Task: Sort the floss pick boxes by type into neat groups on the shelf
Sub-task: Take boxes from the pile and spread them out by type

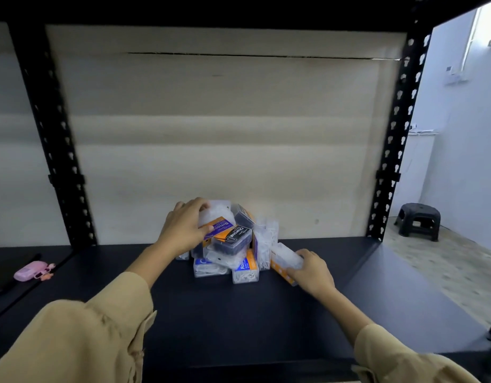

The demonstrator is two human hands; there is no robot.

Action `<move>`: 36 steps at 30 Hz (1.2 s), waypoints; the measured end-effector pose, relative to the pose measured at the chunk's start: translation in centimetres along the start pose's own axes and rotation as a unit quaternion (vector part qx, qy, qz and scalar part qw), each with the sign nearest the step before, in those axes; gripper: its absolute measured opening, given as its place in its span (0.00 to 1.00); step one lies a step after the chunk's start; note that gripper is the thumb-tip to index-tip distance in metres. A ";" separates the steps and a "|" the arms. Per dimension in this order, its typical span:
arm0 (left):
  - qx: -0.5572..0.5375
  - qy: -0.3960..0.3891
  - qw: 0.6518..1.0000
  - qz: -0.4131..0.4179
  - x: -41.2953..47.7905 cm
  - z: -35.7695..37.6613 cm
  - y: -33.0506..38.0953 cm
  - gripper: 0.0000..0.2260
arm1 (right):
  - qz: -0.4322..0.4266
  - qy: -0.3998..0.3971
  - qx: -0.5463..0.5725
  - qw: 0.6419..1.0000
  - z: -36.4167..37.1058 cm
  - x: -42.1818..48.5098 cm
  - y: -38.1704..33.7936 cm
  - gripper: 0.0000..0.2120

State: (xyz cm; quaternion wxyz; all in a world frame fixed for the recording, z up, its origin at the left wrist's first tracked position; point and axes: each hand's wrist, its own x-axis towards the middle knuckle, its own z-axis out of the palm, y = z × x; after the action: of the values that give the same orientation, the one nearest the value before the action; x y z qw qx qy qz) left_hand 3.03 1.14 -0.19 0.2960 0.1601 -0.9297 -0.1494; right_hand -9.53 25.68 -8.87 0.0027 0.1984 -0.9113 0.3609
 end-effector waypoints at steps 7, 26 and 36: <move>-0.322 0.065 0.936 -0.125 -6.6 0.6 -1.6 0.19 | -0.010 0.004 0.055 0.998 -0.7 -1.7 1.4 0.12; -0.346 -0.018 0.914 -0.209 -12.6 3.7 -3.8 0.17 | -0.197 -0.073 -0.017 0.978 -0.4 -6.3 2.5 0.23; -0.336 -0.026 0.926 -0.172 -12.7 3.6 -4.0 0.21 | -0.116 -0.125 -0.001 0.985 -1.1 -5.8 1.4 0.30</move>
State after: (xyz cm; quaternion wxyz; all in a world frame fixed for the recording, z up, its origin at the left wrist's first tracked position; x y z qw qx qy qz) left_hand 11.52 3.14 -10.88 0.2784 0.2047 -0.7906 -0.5055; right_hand -4.89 29.45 -9.85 -0.0687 0.3462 -0.8758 0.3293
